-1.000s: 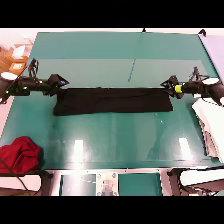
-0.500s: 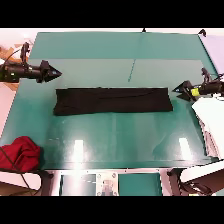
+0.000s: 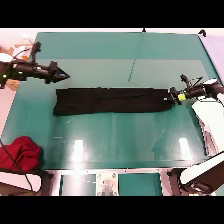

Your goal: Fold the shirts.

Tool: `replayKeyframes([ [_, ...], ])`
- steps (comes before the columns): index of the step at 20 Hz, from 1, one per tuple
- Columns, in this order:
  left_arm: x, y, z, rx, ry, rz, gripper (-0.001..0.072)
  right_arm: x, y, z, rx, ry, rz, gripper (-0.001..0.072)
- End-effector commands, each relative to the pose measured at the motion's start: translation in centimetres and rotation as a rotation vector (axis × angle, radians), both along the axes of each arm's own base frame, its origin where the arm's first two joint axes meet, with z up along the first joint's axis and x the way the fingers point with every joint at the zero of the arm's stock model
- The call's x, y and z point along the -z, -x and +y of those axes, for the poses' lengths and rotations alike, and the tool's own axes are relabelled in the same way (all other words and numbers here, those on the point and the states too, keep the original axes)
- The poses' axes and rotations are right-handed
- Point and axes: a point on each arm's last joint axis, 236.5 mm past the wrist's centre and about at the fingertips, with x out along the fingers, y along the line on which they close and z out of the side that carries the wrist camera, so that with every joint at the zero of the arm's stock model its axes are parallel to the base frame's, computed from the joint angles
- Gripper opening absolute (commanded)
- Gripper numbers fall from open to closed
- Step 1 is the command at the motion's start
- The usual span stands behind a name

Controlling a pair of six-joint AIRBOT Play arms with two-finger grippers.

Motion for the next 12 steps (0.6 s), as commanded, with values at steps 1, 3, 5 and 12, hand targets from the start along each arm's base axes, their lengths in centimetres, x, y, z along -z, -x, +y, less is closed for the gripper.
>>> replayKeyframes([
  [1, 1.2, 0.2, -5.9, 0.08, -0.08, -0.059, 0.0019, -1.6, -0.8, 0.7, -0.051, -0.009, -0.034, 0.0016],
  [3, 2.6, 0.4, -10.9, 0.112, -0.094, -0.095, 0.0019, -4.7, -1.1, 0.6, -0.08, -0.014, -0.063, 0.0015],
  [5, 5.4, 1.3, -16.3, 0.156, -0.11, -0.102, 0.0019, -8.5, -1.1, 0.7, -0.11, -0.01, -0.102, 0.0016],
  [12, 13.6, 4.9, -29.5, 0.195, -0.071, -0.028, 0.0019, -24.7, 0.7, 4.8, -0.2, -0.088, -0.412, 0.0016],
])
